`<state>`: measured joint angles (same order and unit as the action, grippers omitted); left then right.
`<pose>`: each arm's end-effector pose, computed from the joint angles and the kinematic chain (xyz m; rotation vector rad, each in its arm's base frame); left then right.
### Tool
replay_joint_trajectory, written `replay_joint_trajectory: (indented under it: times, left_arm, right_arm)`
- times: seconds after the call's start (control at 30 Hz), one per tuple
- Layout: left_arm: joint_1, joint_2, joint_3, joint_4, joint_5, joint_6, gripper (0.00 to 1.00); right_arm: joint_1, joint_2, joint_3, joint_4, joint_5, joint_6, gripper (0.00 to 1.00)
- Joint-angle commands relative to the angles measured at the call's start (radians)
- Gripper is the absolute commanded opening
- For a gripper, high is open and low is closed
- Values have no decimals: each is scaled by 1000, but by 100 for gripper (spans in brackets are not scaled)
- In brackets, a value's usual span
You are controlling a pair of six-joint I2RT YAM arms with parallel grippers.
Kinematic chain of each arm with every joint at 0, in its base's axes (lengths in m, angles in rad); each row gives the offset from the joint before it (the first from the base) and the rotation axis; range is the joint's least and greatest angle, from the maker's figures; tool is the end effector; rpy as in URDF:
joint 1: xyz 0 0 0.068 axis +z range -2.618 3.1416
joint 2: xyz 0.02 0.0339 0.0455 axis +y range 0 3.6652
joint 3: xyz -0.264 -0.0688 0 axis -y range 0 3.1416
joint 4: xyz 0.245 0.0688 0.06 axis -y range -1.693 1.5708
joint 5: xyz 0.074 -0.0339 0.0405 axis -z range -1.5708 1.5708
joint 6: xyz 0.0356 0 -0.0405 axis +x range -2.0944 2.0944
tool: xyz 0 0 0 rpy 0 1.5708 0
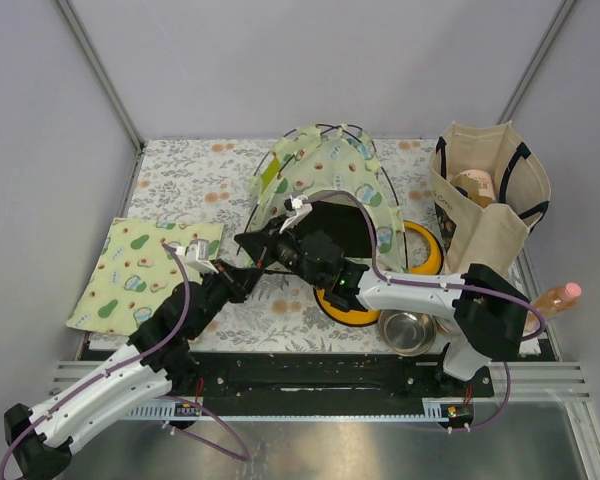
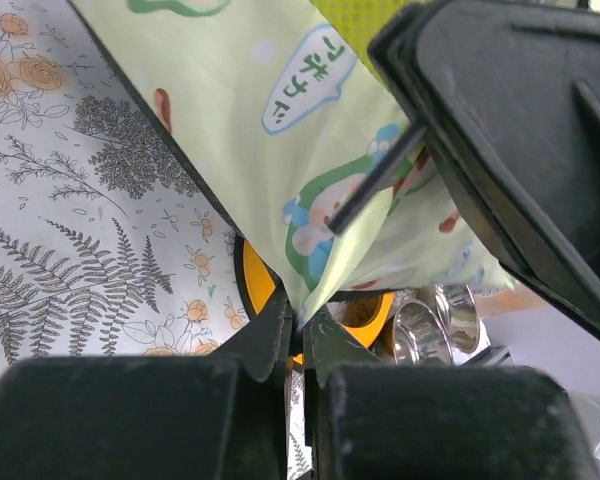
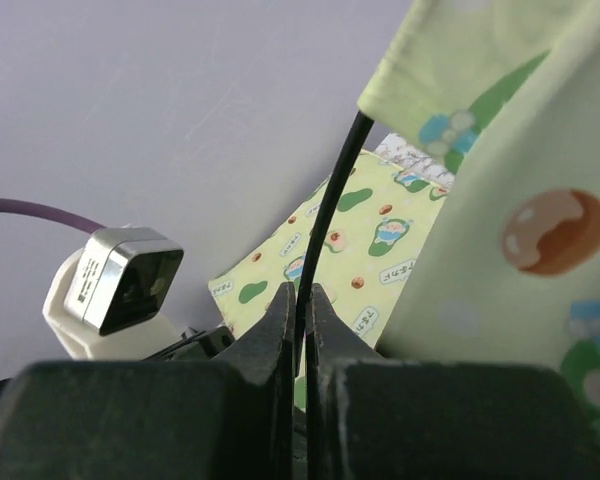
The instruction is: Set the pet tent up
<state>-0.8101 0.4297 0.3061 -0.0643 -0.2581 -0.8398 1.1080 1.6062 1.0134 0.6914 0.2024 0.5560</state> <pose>0.1011 -0.0930 0.2326 -0.2257 1.8428 -0.9598 0.1736 0.3318 0.3009 -0.2607 1.5718 1.1838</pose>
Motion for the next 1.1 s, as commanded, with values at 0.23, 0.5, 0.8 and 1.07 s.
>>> replay_joint_trajectory:
  times: [0.23,0.5,0.8,1.07]
  left_arm:
    - [-12,30,-53,-250,-15,-21,0]
    - [-12,49,-48,-285,-73,-42,0]
    - [-12,70,-42,-318,-102,-54,0]
    - [-12,141,-51,-289,-70,-45,0]
  right_arm:
    - [-117,-63,42,229,259,-162,0]
    - [-119,-126,-61,246,267,-179,0]
    - [-126,-181,-157,273,296,-174,0]
    - [-129,-189,-130,266,288,-151,0]
